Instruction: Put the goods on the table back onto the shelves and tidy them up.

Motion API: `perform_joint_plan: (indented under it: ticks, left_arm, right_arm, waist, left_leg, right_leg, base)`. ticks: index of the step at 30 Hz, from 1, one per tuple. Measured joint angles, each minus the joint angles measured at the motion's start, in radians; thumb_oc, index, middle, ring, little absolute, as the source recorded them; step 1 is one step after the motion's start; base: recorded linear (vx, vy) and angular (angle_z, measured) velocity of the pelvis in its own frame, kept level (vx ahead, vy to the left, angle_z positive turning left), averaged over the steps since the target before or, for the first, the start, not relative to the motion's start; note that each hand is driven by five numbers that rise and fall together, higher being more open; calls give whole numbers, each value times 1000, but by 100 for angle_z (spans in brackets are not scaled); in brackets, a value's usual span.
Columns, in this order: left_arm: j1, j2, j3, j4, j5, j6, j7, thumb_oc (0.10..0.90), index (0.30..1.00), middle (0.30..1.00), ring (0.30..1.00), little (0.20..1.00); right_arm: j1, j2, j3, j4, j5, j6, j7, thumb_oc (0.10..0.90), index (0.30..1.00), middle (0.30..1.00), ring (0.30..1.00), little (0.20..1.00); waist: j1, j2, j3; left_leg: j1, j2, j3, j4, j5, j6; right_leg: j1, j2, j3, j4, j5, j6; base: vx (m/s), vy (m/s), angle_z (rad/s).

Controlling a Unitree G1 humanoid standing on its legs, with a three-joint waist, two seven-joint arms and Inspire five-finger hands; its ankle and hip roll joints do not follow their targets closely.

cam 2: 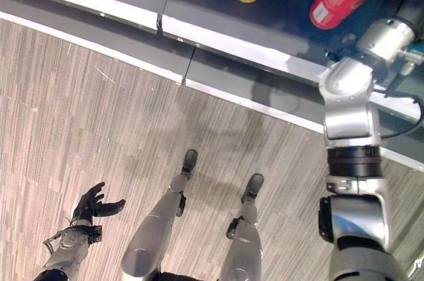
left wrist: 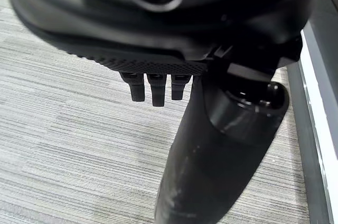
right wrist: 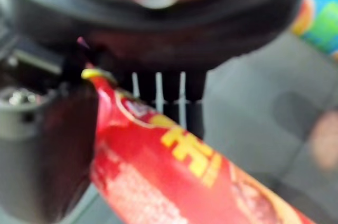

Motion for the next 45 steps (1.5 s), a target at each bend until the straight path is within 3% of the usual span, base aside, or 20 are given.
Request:
perform_joint_plan:
  ticks: [33,35,36,38,45]
  left_arm:
    - [0,-1,0,-13,2,-2,2,800,900,900,900,900]
    - [-37,0,-4,34,13,3,4,800,900,900,900,900]
    - [-143,1,1,127,19,24,8,800,900,900,900,900]
    - [-188,-11,0,114,21,-1,9,800,900,900,900,900]
    - [-176,-23,-1,99,18,2,9,800,900,900,900,900]
  right_arm:
    - [23,52,-28,0,-45,4,-74,400,300,300,300,300]
    - [13,72,-27,0,-45,4,-76,400,300,300,300,300]
    - [-18,96,2,0,-44,-6,-75,400,300,300,300,300]
    - [-52,98,2,35,-41,-6,-73,400,300,300,300,300]
    - [-67,84,0,59,-39,0,-70,400,300,300,300,300]
  waist:
    - [-23,0,0]
    - [-31,1,0]
    - [-41,1,0]
    - [-44,1,0]
    - [-32,1,0]
  left_leg:
    - [-19,4,20,-1,0,0]
    - [-19,5,20,-1,0,0]
    - [-30,8,22,0,0,0]
    - [-33,6,22,2,1,1]
    - [-29,6,20,4,1,1]
  right_leg:
    - [-29,0,21,0,0,1]
    - [-31,1,22,1,0,1]
    - [-45,2,23,3,3,-1]
    - [-44,1,24,4,4,-2]
    - [-39,3,22,4,3,-2]
  base:
    - [-2,1,0]
    - [11,11,-2]
    - [42,13,-4]
    - [41,-8,1]
    - [3,0,1]
